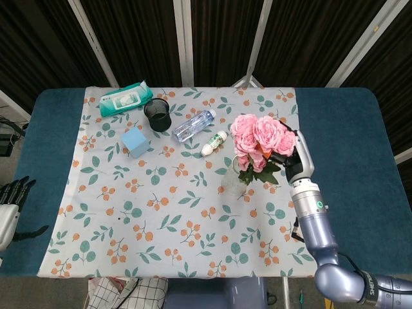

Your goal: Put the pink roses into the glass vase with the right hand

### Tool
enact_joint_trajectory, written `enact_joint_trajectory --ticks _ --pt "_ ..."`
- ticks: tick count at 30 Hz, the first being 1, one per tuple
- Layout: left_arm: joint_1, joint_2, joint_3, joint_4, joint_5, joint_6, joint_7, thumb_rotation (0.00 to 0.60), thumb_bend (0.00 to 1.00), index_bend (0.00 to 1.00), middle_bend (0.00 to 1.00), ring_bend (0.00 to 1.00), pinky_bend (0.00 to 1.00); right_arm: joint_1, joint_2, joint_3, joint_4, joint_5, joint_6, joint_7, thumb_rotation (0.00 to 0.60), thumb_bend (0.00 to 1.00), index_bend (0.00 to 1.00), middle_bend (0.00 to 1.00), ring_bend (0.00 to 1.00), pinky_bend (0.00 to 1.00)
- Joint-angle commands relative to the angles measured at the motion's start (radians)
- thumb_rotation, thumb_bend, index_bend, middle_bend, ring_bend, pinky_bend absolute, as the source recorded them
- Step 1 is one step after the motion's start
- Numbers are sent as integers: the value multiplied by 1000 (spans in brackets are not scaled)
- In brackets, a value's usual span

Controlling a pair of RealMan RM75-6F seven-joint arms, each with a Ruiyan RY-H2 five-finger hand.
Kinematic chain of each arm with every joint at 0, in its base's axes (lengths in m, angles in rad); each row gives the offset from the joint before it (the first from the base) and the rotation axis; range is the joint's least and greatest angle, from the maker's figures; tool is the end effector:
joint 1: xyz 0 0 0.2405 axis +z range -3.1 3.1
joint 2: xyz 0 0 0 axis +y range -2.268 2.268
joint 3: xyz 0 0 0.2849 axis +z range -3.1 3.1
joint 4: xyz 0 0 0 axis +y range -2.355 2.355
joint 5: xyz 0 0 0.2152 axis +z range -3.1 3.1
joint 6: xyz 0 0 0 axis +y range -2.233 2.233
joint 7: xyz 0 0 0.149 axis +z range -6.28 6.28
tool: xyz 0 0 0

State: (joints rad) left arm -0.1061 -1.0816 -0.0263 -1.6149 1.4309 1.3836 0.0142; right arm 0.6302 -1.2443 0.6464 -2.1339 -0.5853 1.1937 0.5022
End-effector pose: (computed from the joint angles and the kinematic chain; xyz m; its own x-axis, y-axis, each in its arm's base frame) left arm -0.3545 0.1899 0.1673 0.4290 0.1156 0.8959 0.8991 0.0410 -0.4359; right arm -0.0915 -0.3586 0.1413 -0.8785 -0.1197 0.4625 -0.4713 0.0588 -0.8800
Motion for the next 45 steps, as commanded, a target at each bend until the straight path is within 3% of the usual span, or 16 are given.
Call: enact_joint_trajectory --ticks 1,18,24,27,29,31,35,45 --pt "-1 0 1 0 0 -3 1 600 0 0 0 0 0 0 -23 -9 16 -5 0 7 600 415 542 489 534 471" --pt "-6 6 3 -8 -15 -23 -1 600 0 0 0 0 0 31 -157 -24 180 -16 -37 0 600 415 524 490 534 471" --pt "-9 8 3 -10 -18 -29 -3 600 0 0 0 0 0 26 -173 -30 201 -29 -61 -7 600 415 464 486 511 470" --pt "-9 9 3 -11 -17 -28 -4 600 0 0 0 0 0 19 -161 -36 196 -51 -101 -3 600 415 288 374 383 406" --pt "-9 9 3 -11 -18 -28 -4 600 0 0 0 0 0 14 -155 -36 193 -59 -114 0 600 414 90 217 230 284" --pt "-9 10 3 -12 -18 -29 -4 600 0 0 0 0 0 9 -146 -35 188 -70 -129 1 600 412 7 111 126 193" --pt "-9 10 4 -13 -15 -25 -4 600 0 0 0 0 0 -4 -123 -33 163 -83 -144 -2 600 386 0 2 8 93" --pt "-7 10 5 -15 -15 -21 -3 600 0 0 0 0 0 -54 -77 -51 106 -122 -144 -3 600 341 0 0 0 60"
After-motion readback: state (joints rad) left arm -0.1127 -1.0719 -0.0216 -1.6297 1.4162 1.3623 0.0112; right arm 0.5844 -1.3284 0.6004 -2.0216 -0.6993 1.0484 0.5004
